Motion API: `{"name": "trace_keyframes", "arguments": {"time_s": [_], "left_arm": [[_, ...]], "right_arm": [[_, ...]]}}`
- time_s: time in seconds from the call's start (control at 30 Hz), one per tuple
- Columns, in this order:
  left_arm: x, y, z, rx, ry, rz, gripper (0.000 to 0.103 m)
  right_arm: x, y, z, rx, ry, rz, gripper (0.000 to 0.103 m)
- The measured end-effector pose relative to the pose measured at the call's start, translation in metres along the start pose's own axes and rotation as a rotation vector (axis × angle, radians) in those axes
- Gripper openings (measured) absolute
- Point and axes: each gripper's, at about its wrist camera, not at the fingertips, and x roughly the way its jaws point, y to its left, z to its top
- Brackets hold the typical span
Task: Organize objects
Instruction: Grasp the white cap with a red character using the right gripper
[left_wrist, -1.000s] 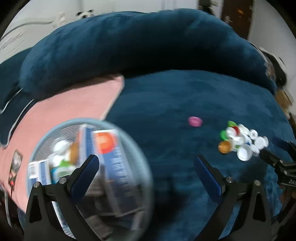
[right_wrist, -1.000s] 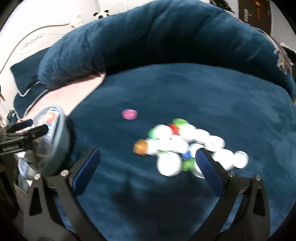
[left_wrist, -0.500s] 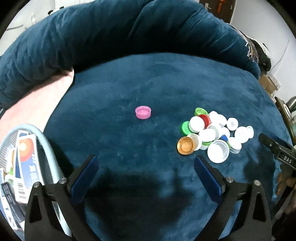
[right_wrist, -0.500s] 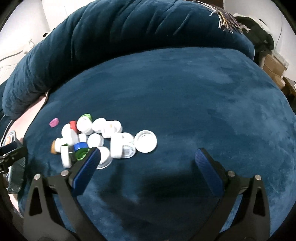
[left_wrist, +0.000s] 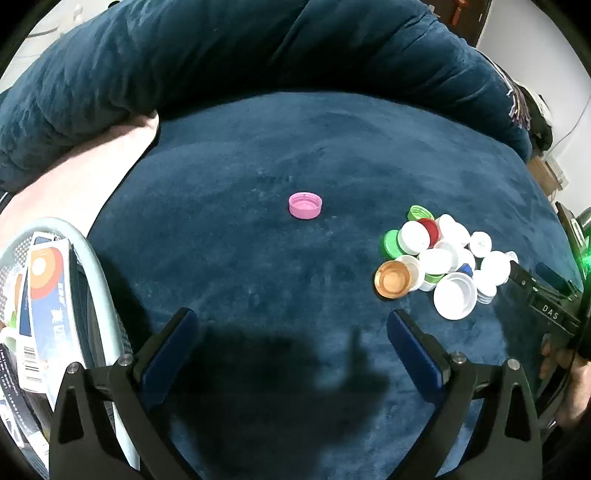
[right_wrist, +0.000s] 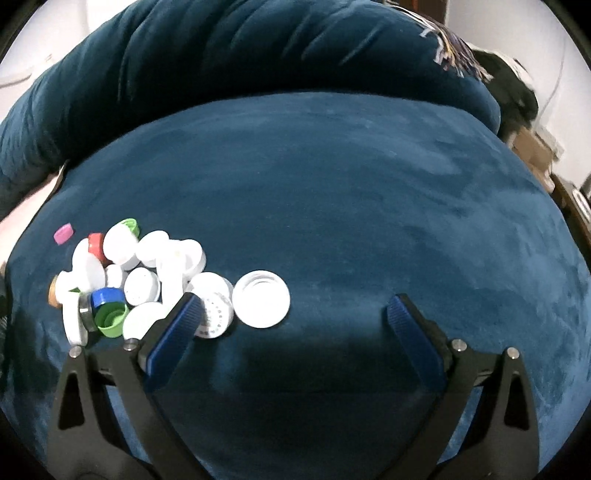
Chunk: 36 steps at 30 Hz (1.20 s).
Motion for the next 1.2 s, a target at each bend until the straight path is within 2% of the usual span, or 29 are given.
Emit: {"name": "trace_keyframes", "arguments": {"time_s": [0.07, 0.13, 0.2, 0.23, 0.4, 0.6, 0.8, 0.87, 1.07, 1.2], "left_arm": [[0.001, 0.0, 0.0, 0.002, -0.002, -0.001, 0.102], [0.001, 0.0, 0.0, 0.0, -0.001, 0.0, 0.103], [0.001, -0.001, 0.0, -0.002, 0.002, -0.001, 0.102], [0.002, -0.001, 0.0, -0.001, 0.004, -0.002, 0.102], [0.003, -0.002, -0.001, 0.003, 0.008, 0.003, 0.102], [0.005, -0.002, -0.002, -0.002, 0.008, 0.0, 0.102], [0.007, 0.0, -0.002, -0.01, 0.01, -0.004, 0.102], [0.007, -0.001, -0.002, -0.012, 0.009, -0.009, 0.102], [0.011, -0.002, -0.002, -0.003, 0.014, -0.007, 0.102], [0.011, -0.002, -0.001, -0.011, 0.012, -0.006, 0.102]], "right_arm": [[0.001, -0.003, 0.0, 0.011, 0.0, -0.008, 0.1], [0.002, -0.006, 0.0, 0.025, 0.004, -0.014, 0.09], [0.004, -0.005, 0.0, 0.021, 0.017, -0.03, 0.068], [0.005, -0.005, 0.0, 0.022, 0.028, -0.026, 0.065], [0.012, -0.009, -0.01, 0.035, 0.084, -0.088, 0.063], [0.009, -0.009, -0.012, 0.047, 0.06, -0.037, 0.063], [-0.005, -0.008, -0.014, 0.091, 0.036, 0.09, 0.064], [-0.008, -0.008, -0.016, 0.115, 0.04, 0.107, 0.064], [0.001, -0.013, -0.014, 0.155, 0.057, 0.103, 0.064], [0.008, -0.002, -0.016, 0.099, 0.07, 0.083, 0.064]]}}
